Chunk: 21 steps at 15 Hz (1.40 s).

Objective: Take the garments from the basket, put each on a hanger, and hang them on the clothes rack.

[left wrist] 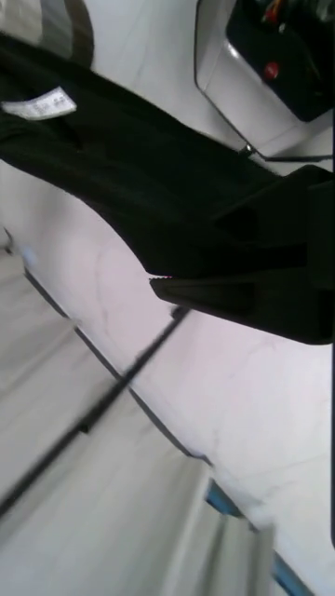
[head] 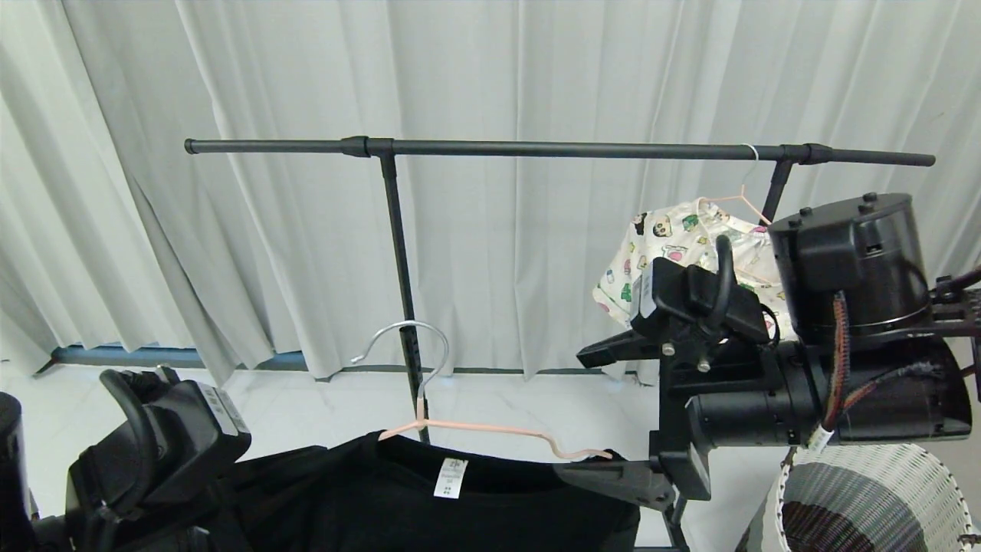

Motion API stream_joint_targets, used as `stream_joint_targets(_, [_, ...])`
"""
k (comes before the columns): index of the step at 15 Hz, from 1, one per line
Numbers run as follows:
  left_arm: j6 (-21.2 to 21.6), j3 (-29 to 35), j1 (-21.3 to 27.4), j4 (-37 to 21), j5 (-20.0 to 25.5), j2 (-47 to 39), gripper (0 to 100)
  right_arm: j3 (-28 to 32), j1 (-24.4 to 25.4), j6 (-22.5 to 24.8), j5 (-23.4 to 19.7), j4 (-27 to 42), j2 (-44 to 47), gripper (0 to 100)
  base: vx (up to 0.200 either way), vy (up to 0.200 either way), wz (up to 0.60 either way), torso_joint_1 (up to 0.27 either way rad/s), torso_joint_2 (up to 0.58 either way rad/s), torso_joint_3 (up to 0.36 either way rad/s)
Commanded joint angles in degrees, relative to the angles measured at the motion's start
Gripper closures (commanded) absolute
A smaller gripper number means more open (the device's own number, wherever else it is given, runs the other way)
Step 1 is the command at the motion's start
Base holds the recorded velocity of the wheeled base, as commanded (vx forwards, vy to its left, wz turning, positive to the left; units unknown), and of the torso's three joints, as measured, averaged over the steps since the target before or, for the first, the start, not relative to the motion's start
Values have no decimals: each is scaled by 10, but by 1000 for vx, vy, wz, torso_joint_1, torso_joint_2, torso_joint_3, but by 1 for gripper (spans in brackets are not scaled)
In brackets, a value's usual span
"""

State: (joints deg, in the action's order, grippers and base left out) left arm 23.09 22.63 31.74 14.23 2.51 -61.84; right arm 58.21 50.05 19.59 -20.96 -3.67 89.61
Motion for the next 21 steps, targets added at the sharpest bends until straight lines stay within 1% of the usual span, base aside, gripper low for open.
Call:
stream_joint_targets(1, [1,1,5,0,4,17,100,30,24,19,-6,19,36,0,0,0,0,0,0,0])
stream_joint_targets(2, [1,1,5,0,9,22,100,45,32,28,-6,30,54,0,0,0,0,0,0,0])
stream_joint_targets(5, [5,2,10,0,15,32,100,80,33,53,-1,54,105,0,0,0,0,0,0,0])
stream_joint_targets(8, [5,3,21,1,15,35,100,100,33,53,7,75,127,0,0,0,0,0,0,0])
stream_joint_targets(12, [5,7,30,1,15,35,100,100,31,52,36,97,131,0,0,0,0,0,0,0])
stream_joint_targets(13, [5,8,30,1,15,35,100,102,31,52,36,96,134,100,0,0,0,0,0,0])
stream_joint_targets(18, [5,7,31,1,15,35,100,108,36,51,46,86,132,100,0,0,0,0,0,0])
stream_joint_targets(20, [6,7,31,1,15,35,100,98,36,55,47,38,132,100,0,0,0,0,0,0])
stream_joint_targets(21, [5,6,31,1,15,35,100,92,36,65,48,5,132,100,0,0,0,0,0,0])
